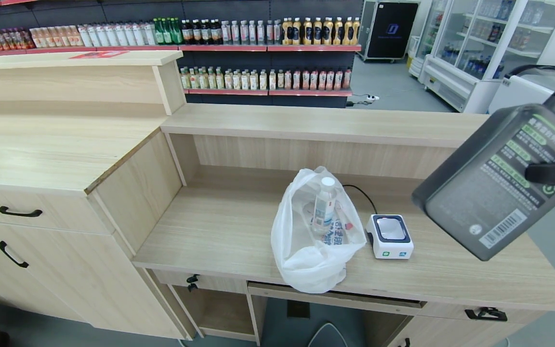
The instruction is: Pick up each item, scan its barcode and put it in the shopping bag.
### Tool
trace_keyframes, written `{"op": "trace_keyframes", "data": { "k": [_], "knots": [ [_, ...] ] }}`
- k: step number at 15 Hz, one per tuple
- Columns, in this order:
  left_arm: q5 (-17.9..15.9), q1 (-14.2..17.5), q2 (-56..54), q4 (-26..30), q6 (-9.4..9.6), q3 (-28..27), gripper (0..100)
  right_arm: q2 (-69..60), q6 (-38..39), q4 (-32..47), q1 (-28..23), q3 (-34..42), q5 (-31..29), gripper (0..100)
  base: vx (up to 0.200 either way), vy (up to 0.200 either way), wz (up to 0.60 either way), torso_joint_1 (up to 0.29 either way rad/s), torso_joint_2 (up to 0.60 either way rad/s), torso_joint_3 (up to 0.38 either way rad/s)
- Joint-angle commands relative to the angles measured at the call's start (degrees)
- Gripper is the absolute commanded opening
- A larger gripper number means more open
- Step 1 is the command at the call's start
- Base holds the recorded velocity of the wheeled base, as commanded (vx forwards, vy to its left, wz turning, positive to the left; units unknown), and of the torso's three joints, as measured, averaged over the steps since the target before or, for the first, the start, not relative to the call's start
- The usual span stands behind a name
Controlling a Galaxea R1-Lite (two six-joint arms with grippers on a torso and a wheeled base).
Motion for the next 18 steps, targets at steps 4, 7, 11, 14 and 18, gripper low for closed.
{"op": "trace_keyframes", "data": {
  "k": [4, 7, 11, 14, 18],
  "knots": [
    [0.02, 0.04, 0.0, 0.0, 0.0, 0.0, 0, -1.59, 0.09, 4.63, 1.89, -1.81, -0.1, 0, 0.0, 0.0, 0.0, 0.0, 0.0, 0.0],
    [0.02, 0.04, 0.0, 0.0, 0.0, 0.0, 0, -2.91, 0.09, 6.66, 4.0, -1.11, -3.0, 0, 0.0, 0.0, 0.0, 0.0, 0.0, 0.0],
    [0.02, 0.04, 0.0, 0.0, 0.0, 0.0, 0, -7.04, 0.09, 6.66, 8.31, 3.64, -9.59, 0, 0.0, 0.0, 0.0, 0.0, 0.0, 0.0],
    [0.02, 0.04, 0.0, 0.0, 0.0, 0.0, 0, -6.96, 0.18, 6.39, 8.66, 3.9, -11.17, 0, 0.0, 0.0, 0.0, 0.0, 0.0, 0.0],
    [0.02, 0.04, 0.0, 0.0, 0.0, 0.0, 0, -4.41, 0.18, 5.86, 8.57, 3.37, -11.35, 0, 0.0, 0.0, 0.0, 0.0, 0.0, 0.0]
  ]
}}
